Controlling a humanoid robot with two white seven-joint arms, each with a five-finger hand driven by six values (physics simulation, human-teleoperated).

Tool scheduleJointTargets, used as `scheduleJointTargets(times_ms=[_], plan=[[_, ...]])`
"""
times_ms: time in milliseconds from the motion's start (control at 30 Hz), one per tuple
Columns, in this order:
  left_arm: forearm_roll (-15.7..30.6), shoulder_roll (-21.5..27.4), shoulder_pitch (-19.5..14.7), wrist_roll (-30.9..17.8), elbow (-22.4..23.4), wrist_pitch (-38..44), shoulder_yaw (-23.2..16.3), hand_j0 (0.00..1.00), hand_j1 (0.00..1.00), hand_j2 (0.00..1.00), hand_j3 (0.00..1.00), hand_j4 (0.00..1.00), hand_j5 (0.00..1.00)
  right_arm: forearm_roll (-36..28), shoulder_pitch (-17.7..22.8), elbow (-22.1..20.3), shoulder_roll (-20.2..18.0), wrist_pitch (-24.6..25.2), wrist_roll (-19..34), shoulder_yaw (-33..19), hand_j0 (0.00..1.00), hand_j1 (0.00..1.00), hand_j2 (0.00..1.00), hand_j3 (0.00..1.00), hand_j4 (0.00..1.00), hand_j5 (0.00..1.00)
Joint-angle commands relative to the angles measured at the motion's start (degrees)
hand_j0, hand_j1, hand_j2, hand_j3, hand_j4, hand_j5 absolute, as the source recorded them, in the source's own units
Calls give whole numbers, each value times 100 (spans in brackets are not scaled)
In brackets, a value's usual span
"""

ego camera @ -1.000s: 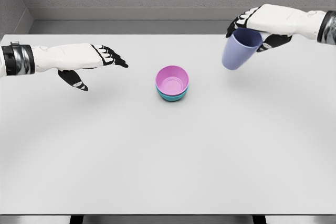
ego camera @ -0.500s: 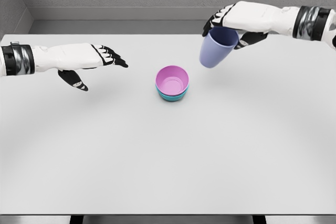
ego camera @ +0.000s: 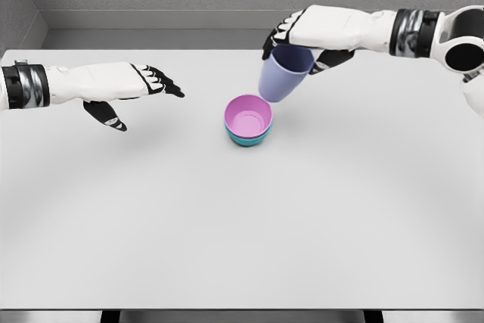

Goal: Stacking bowl and cup with both arms

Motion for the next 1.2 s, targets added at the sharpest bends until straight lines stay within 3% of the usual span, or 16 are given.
scheduleJointTargets(times_ms=[0, 533, 1167], plan=[[33, 5, 0, 3, 0, 15, 4, 100, 100, 100, 100, 100, 100, -33, -9, -17, 48, 18, -3, 42, 70, 70, 70, 70, 70, 70], [33, 75, 44, 3, 0, 15, 101, 100, 100, 100, 100, 100, 100, -33, -132, -53, 382, 18, -3, 296, 71, 71, 71, 71, 71, 71], [33, 75, 114, 3, -79, 15, 127, 100, 100, 100, 100, 100, 100, -33, -132, -44, 391, 18, -3, 411, 71, 71, 71, 71, 71, 71]])
